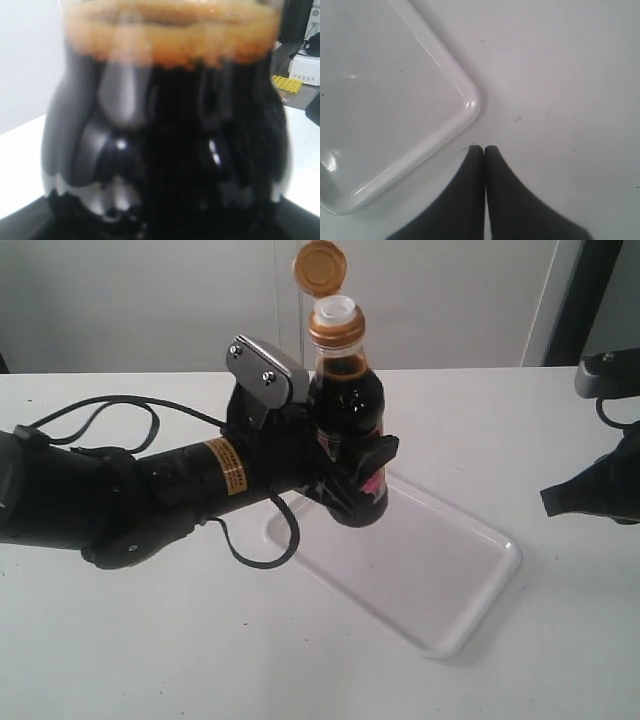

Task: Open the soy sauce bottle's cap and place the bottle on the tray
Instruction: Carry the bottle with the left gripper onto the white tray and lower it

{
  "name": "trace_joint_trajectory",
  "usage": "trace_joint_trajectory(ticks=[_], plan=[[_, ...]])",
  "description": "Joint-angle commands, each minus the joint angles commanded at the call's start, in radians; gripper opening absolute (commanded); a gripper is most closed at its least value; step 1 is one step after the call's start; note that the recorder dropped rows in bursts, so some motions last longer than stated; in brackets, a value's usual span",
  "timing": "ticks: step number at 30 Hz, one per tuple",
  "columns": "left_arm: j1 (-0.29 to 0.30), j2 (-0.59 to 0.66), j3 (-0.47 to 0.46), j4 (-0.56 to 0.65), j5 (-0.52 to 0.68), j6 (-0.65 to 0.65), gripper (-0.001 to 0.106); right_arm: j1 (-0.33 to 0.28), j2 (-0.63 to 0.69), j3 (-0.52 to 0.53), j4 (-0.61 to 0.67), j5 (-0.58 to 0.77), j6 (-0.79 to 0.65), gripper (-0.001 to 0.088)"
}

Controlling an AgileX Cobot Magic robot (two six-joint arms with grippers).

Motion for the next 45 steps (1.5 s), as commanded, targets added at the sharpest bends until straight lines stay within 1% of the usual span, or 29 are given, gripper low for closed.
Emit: trace_joint_trajectory(ticks=[11, 17, 25, 28, 32, 33, 35, 36, 37, 39, 43, 45], plan=[[-0.007, 0.107, -0.069, 0.002, 0.007, 0.014, 0.0, 0.0, 0.0, 0.0, 0.0, -0.006, 0.0, 0.0], [-0.007, 0.137, -0.071, -0.022, -0.002, 0.041, 0.0, 0.0, 0.0, 0.0, 0.0, -0.018, 0.0, 0.0], [-0.007, 0.192, -0.085, -0.044, -0.053, 0.063, 0.0, 0.0, 0.0, 0.0, 0.0, -0.029, 0.0, 0.0], [-0.007, 0.215, -0.103, -0.044, -0.047, 0.063, 0.0, 0.0, 0.0, 0.0, 0.0, -0.033, 0.0, 0.0], [-0.007, 0.226, -0.103, -0.044, -0.042, 0.063, 0.0, 0.0, 0.0, 0.0, 0.0, -0.046, 0.0, 0.0], [-0.007, 0.226, -0.103, -0.036, -0.016, 0.063, 0.004, 0.0, 0.0, 0.0, 0.0, -0.048, 0.0, 0.0], [-0.007, 0.226, -0.103, -0.022, 0.02, 0.063, 0.023, 0.0, 0.0, 0.0, 0.0, -0.048, 0.0, 0.0], [-0.007, 0.226, -0.103, -0.022, 0.038, 0.063, 0.039, 0.0, 0.0, 0.0, 0.0, -0.05, 0.0, 0.0], [-0.007, 0.226, -0.103, -0.031, 0.045, 0.063, 0.052, 0.0, 0.0, 0.0, 0.0, -0.05, 0.0, 0.0], [-0.007, 0.226, -0.103, -0.036, 0.054, 0.063, 0.07, 0.0, 0.0, 0.0, 0.0, -0.05, 0.0, 0.0], [-0.007, 0.226, -0.103, -0.036, 0.054, 0.063, 0.095, 0.0, 0.0, 0.0, 0.0, -0.052, 0.0, 0.0], [-0.007, 0.226, -0.103, -0.036, 0.054, 0.063, 0.1, 0.0, 0.0, 0.0, 0.0, -0.052, 0.0, 0.0]])
